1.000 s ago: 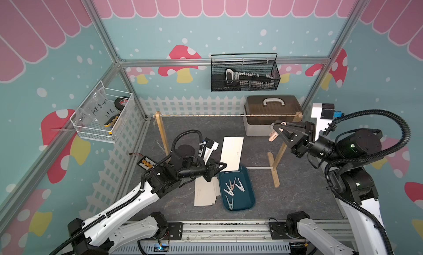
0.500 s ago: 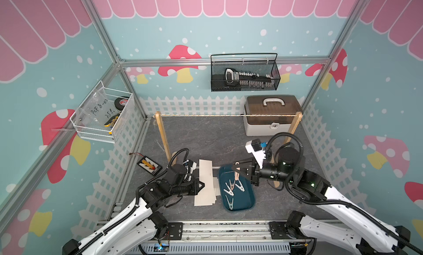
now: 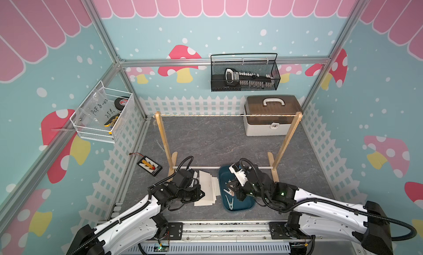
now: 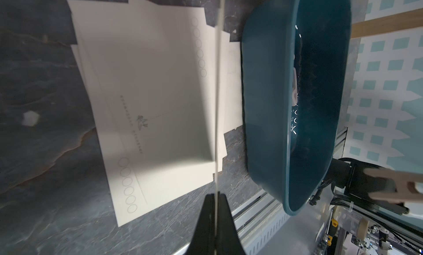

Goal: Remove the postcards from the strings
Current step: Place the postcard on the postcard.

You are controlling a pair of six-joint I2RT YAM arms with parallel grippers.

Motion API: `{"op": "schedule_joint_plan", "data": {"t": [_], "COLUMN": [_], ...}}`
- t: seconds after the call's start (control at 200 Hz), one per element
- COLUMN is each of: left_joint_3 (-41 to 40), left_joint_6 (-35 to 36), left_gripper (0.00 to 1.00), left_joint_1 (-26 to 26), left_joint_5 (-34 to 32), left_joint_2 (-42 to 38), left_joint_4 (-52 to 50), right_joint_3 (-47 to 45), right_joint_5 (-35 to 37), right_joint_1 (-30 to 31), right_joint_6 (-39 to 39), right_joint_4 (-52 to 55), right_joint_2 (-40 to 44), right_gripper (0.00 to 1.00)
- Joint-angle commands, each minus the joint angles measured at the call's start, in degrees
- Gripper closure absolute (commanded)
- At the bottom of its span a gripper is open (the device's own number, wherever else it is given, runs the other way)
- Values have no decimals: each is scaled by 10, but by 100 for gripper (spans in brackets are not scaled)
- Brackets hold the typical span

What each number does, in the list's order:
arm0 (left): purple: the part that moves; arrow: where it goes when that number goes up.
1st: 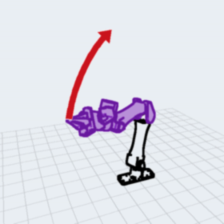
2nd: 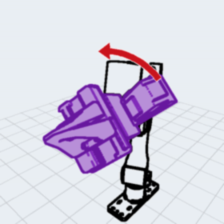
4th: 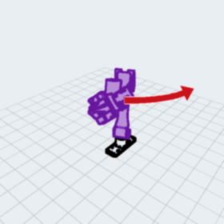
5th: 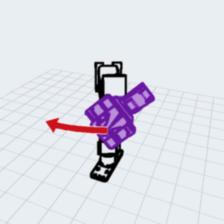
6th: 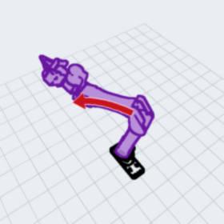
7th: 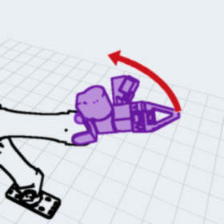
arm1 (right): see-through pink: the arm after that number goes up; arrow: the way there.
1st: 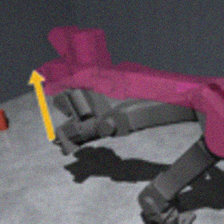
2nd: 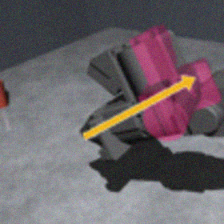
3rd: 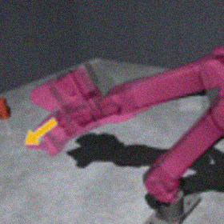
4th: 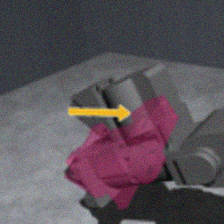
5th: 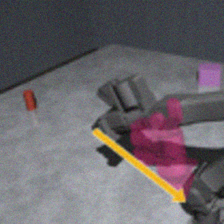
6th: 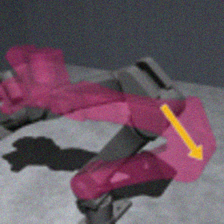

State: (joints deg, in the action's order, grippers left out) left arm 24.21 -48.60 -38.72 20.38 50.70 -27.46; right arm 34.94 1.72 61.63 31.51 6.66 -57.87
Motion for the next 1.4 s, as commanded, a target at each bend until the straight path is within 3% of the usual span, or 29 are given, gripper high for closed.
{"op": "schedule_joint_plan", "data": {"t": [0.0, 0.14, 0.245, 0.28, 0.505, 0.866, 0.986, 1.106, 1.391], "left_joint_3": [-11, -13, -10, -8, 6, 58, 83, 97, 99], "left_joint_6": [-9, -3, 0, 2, 19, 53, 63, 78, 115], "left_gripper": [100, 96, 68, 65, 63, 46, 38, 37, 37], "left_joint_1": [-4, -3, -3, -3, -4, -9, -30, -35, -35], "left_joint_5": [27, 4, -6, -11, -41, -145, -208, -250, -392], "left_joint_2": [9, 9, 15, 18, 32, 76, 65, 48, -52], "left_joint_4": [27, 3, -6, -10, -20, -73, -95, -106, -93], "right_joint_3": [-21, -41, -47, -48, -41, -42, -41, -39, -32], "right_joint_5": [74, 89, 102, 105, 104, 112, 111, 105, 94], "right_joint_1": [3, 2, 0, 1, -3, -10, -13, -16, -25], "right_joint_6": [34, 43, 52, 55, 69, 78, 81, 85, 65], "right_joint_4": [-27, -35, -35, -36, -40, -53, -58, -58, -30], "right_joint_2": [-6, -25, -45, -52, -99, -128, -141, -146, -100], "right_gripper": [100, 100, 100, 100, 100, 98, 87, 71, 46]}}
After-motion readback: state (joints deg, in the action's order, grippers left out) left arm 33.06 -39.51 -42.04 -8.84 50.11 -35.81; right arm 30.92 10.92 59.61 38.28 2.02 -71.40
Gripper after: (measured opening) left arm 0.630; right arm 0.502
